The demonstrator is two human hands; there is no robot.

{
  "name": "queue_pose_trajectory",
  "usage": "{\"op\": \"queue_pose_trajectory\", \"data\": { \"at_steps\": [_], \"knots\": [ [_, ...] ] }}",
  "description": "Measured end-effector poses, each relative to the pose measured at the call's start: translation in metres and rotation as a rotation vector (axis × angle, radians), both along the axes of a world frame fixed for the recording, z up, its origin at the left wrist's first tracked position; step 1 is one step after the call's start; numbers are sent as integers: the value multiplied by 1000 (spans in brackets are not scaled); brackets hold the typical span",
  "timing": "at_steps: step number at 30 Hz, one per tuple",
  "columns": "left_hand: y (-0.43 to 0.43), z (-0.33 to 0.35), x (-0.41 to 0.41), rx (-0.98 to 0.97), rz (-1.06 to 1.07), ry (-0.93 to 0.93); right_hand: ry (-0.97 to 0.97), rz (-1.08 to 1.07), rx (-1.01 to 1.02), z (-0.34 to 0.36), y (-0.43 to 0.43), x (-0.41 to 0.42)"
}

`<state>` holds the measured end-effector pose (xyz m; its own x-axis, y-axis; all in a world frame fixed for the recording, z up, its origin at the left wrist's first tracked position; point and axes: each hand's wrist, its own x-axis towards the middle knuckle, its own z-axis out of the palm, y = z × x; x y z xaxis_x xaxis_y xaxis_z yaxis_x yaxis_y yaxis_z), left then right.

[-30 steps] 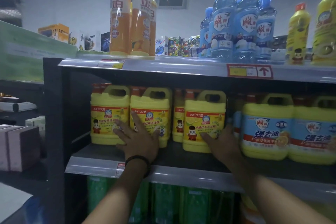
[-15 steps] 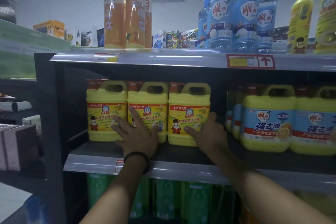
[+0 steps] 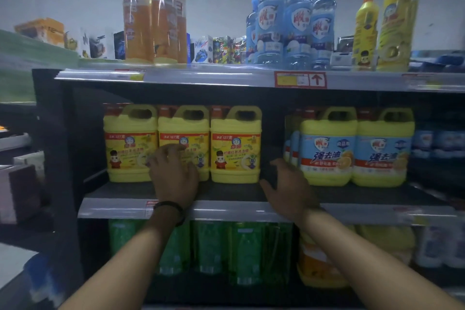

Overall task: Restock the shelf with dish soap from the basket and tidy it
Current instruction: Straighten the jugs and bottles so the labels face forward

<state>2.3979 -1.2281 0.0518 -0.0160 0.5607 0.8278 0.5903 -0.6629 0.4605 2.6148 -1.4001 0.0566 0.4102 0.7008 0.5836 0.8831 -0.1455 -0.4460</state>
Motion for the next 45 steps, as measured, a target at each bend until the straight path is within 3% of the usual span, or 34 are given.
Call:
{"op": "queue_pose_trajectory", "data": {
  "at_steps": [4,8,16,22,28,34,45],
  "knots": [
    [-61,-27,13,166,-279,19,-20,101,63,-16,-56,-1],
    [-127,-90,37,134,-514,252,-35,67,17,-49,-112,5],
    [-209,-194,94,-247,-775,444,234,-104,-85,-172,-198,72],
    [-225,-229,153,-454,-860,504,411,-230,13,-238,-215,130],
    [-239,-242,235,-573,-940,395,575,-249,205,-291,-202,193],
    [-247,-248,295,-711,-992,287,784,-94,443,-313,-195,235],
    [-262,-259,337,-677,-1119,115,922,158,386,-309,-194,269]
  ]
}}
